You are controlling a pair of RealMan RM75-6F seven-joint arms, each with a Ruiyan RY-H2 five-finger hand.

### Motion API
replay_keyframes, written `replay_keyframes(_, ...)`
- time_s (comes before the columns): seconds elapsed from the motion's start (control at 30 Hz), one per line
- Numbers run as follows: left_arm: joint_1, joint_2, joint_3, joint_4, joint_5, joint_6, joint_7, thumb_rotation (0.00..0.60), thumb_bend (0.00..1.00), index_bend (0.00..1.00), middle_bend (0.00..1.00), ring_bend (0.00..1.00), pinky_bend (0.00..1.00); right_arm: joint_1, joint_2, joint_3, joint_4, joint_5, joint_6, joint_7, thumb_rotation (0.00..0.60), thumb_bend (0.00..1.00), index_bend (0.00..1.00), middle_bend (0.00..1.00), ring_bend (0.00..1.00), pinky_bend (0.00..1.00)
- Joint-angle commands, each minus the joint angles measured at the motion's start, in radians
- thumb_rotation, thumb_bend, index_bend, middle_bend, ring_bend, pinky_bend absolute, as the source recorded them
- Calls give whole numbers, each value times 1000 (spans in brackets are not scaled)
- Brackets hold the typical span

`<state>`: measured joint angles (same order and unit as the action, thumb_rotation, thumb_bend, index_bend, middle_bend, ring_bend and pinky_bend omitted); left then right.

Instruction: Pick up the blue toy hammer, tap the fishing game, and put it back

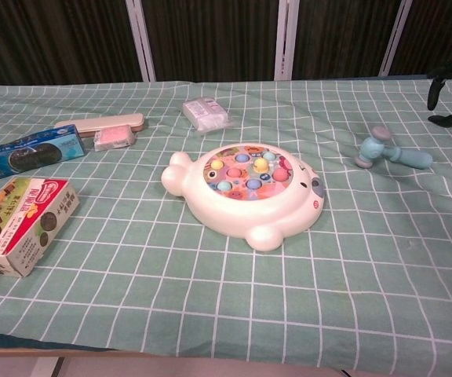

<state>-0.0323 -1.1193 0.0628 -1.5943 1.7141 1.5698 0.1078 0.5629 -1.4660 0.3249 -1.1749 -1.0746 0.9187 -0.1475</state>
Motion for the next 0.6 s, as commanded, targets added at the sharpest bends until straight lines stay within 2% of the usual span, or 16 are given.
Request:
replay_keyframes(0.03,-1,1,-1,-1,-3,-2,0,600,414,0,51,0,18,15,-23,-12,21,13,-15,-18,600,483,625,240,130,184)
replay_keyframes(0.6,-3,3,1,-2,-3,-5,-5,600,413,0,52,0,18,77,-103,-29,96,114,-50,-118,600,483,578,240,130,185)
